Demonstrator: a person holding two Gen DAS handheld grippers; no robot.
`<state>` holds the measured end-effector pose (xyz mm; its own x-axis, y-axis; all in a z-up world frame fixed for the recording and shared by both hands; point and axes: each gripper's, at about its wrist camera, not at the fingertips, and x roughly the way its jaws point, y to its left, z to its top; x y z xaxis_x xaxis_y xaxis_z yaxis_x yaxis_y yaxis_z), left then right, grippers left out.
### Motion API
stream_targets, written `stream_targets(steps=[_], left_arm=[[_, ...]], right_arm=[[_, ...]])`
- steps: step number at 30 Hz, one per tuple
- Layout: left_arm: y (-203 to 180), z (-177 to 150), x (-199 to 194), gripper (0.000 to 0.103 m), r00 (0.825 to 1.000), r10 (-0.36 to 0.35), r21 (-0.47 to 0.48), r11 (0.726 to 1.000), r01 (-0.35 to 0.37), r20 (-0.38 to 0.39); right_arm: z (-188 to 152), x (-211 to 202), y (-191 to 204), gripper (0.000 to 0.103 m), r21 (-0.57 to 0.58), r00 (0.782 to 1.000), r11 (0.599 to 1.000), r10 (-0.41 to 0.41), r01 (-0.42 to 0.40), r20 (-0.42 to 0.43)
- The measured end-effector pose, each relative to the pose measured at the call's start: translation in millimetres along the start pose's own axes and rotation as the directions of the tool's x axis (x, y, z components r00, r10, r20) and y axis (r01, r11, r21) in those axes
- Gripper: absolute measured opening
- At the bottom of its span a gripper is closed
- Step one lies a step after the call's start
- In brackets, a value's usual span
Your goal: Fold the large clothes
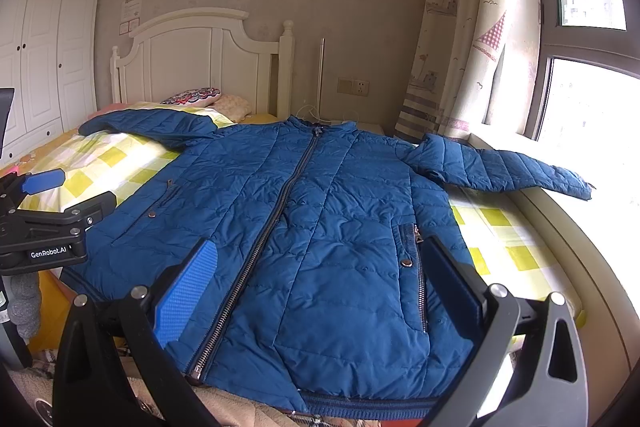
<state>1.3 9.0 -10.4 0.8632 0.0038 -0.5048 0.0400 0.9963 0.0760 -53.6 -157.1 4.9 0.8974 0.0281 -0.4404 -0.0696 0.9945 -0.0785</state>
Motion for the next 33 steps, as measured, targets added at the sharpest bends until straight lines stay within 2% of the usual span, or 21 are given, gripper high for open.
stream_targets(steps=[33], left_arm=[[5.9, 5.1, 0.6, 0.099, 1.0, 0.006, -0.02, 1.0, -0.006, -0.008]], right_arm=[[-0.3, 0.9, -2.9, 0.101, 0.031, 1.0, 1.0, 0.002, -0.002, -0.011]])
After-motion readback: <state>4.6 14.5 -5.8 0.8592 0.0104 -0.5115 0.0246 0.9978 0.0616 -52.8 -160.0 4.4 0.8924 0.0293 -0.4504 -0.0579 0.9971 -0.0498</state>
